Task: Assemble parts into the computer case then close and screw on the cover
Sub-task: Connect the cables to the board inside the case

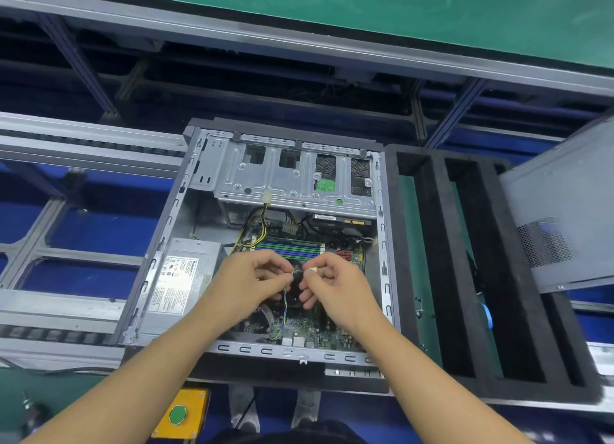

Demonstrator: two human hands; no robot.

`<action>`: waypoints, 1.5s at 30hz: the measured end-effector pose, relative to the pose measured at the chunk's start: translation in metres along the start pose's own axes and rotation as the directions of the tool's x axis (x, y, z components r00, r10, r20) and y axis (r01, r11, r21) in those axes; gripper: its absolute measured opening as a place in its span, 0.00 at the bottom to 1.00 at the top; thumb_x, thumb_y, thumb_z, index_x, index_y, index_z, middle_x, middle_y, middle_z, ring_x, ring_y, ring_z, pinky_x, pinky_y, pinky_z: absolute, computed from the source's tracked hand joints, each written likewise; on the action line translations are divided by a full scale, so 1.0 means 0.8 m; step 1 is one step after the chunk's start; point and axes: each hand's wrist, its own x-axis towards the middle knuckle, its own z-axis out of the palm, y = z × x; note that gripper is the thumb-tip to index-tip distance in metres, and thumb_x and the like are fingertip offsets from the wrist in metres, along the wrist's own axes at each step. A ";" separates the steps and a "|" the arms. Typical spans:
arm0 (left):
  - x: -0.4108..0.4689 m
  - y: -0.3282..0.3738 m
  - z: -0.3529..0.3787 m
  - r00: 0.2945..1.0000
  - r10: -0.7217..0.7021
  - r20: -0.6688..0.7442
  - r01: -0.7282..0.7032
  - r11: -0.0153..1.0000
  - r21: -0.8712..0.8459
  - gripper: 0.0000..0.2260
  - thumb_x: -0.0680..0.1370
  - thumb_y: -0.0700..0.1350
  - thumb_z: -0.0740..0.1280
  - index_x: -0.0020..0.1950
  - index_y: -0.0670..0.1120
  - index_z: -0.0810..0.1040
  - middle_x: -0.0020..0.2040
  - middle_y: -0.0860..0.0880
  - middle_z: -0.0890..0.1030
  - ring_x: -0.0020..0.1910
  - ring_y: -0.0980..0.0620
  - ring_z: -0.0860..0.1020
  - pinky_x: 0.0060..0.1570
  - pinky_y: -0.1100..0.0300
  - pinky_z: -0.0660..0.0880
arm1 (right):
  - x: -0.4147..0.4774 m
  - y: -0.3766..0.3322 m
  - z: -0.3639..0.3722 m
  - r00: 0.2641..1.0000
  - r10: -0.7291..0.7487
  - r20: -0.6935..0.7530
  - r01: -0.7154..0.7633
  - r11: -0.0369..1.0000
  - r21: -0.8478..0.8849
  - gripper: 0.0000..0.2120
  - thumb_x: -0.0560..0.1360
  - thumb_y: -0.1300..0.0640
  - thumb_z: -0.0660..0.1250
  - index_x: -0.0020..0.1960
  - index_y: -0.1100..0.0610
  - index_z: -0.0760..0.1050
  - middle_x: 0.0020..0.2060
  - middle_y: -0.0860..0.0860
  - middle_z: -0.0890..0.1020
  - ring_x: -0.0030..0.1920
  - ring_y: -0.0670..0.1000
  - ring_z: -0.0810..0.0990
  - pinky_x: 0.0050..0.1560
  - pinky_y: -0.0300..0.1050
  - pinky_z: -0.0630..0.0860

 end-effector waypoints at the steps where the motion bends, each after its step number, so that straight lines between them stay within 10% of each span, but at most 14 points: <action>1: 0.000 0.000 0.000 1.000 0.018 -0.006 -0.017 1.000 0.026 0.07 0.73 0.38 0.75 0.42 0.51 0.84 0.38 0.50 0.85 0.38 0.53 0.84 0.37 0.60 0.82 | 0.000 0.000 0.000 1.000 0.007 0.007 -0.007 1.000 -0.004 0.04 0.81 0.63 0.65 0.50 0.57 0.78 0.34 0.52 0.83 0.33 0.51 0.84 0.35 0.43 0.80; 18: -0.008 0.006 0.002 0.926 0.373 0.052 -0.362 0.844 0.396 0.05 0.69 0.42 0.79 0.41 0.48 0.85 0.37 0.58 0.81 0.38 0.58 0.79 0.40 0.66 0.76 | -0.004 -0.003 -0.002 0.985 -0.168 0.050 0.175 0.957 -0.230 0.14 0.76 0.62 0.68 0.42 0.42 0.77 0.31 0.44 0.80 0.32 0.47 0.78 0.35 0.49 0.77; 30: -0.010 0.009 0.002 0.971 0.238 -0.036 -0.223 0.946 0.234 0.07 0.70 0.43 0.79 0.44 0.51 0.84 0.40 0.59 0.82 0.38 0.56 0.82 0.41 0.70 0.76 | -0.006 -0.008 -0.001 0.978 -0.190 0.084 0.208 0.922 -0.326 0.13 0.79 0.59 0.68 0.44 0.40 0.76 0.34 0.47 0.83 0.35 0.47 0.83 0.43 0.54 0.83; 36: -0.007 0.006 0.002 0.975 0.204 -0.084 -0.182 0.958 0.220 0.09 0.70 0.39 0.78 0.40 0.52 0.84 0.36 0.55 0.83 0.36 0.55 0.81 0.39 0.67 0.77 | -0.014 -0.009 0.003 0.945 -0.309 0.109 0.324 0.836 -0.442 0.12 0.79 0.57 0.69 0.61 0.50 0.73 0.54 0.39 0.70 0.48 0.40 0.76 0.48 0.28 0.70; 45: -0.007 0.005 0.003 0.941 0.338 0.005 -0.317 0.878 0.359 0.11 0.70 0.37 0.75 0.45 0.51 0.80 0.38 0.57 0.80 0.40 0.55 0.80 0.42 0.64 0.77 | -0.004 -0.003 0.002 0.937 -0.340 0.081 0.341 0.840 -0.422 0.04 0.77 0.58 0.73 0.50 0.50 0.81 0.44 0.42 0.78 0.44 0.43 0.77 0.46 0.30 0.71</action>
